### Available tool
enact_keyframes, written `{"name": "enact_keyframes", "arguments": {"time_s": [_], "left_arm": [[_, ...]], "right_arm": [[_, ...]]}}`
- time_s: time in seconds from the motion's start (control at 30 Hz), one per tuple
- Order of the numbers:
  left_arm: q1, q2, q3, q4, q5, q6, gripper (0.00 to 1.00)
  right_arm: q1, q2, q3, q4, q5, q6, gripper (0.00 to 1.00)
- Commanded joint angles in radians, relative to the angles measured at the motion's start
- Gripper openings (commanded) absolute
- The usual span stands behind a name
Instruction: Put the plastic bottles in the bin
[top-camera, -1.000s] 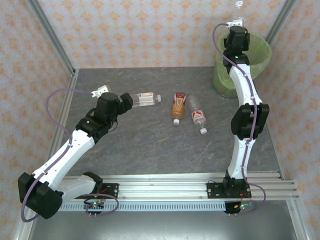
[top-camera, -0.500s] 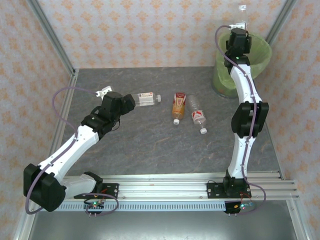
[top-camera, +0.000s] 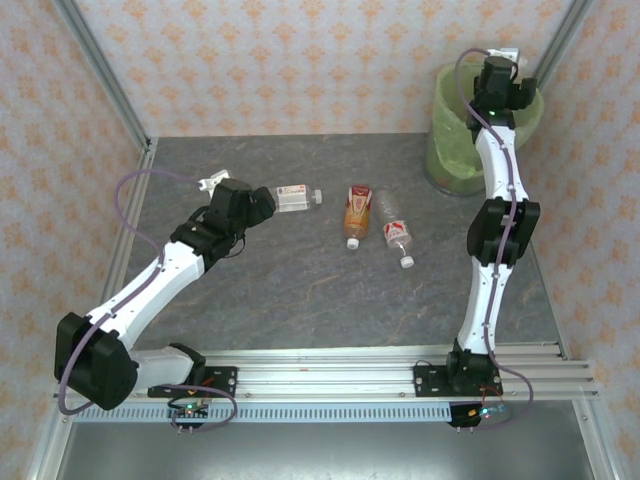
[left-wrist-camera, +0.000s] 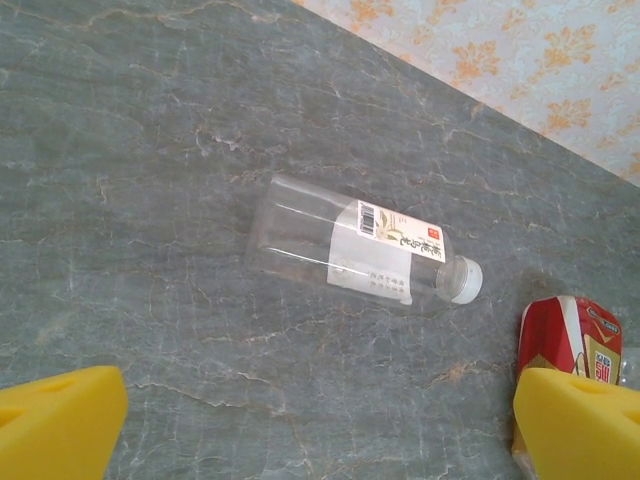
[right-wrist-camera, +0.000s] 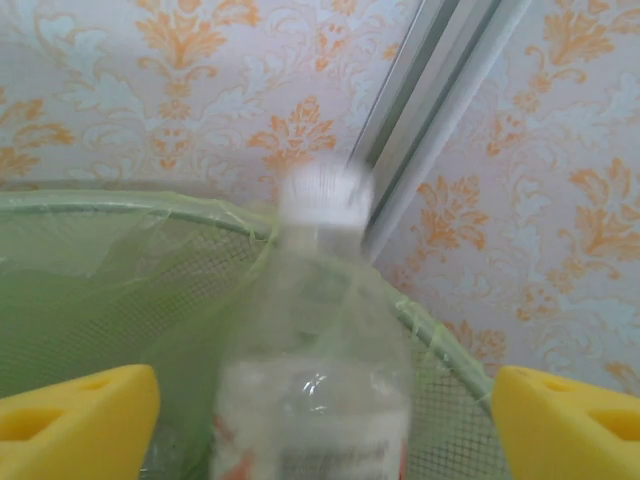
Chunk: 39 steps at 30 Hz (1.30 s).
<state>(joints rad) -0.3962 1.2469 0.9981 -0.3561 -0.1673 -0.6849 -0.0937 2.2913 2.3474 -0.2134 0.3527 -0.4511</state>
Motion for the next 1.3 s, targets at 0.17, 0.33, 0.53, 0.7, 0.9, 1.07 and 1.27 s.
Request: {"name": "enact_keyframes", "arguments": {"time_s": [0.17, 0.33, 0.53, 0.7, 0.9, 1.07, 1.27], "left_arm": [[0.012, 0.015, 0.03, -0.002, 0.014, -0.015, 1.0], [0.012, 0.013, 0.022, 0.008, 0.019, 0.01, 1.0], [0.014, 0.015, 0.014, 0.026, 0.041, 0.071, 1.0], [0.016, 0.023, 0.005, 0.054, 0.055, 0.145, 1.0], [0.059, 0.088, 0.039, 0.053, 0.108, 0.307, 1.0], [0.086, 0.148, 0.087, 0.033, 0.131, 0.416, 1.0], [0.112, 0.234, 0.161, -0.011, 0.12, 0.581, 1.0]], "right_arm": [[0.006, -0.112, 0.044, -0.15, -0.17, 0.143, 0.98], [0.005, -0.175, -0.009, -0.178, -0.265, 0.185, 1.0], [0.006, -0.246, -0.1, -0.163, -0.286, 0.179, 0.99], [0.009, -0.305, -0.138, -0.19, -0.319, 0.203, 0.99], [0.024, -0.384, -0.212, -0.209, -0.377, 0.234, 0.99], [0.047, -0.404, -0.205, -0.252, -0.403, 0.241, 0.99], [0.093, -0.46, -0.221, -0.286, -0.48, 0.226, 0.99]]}}
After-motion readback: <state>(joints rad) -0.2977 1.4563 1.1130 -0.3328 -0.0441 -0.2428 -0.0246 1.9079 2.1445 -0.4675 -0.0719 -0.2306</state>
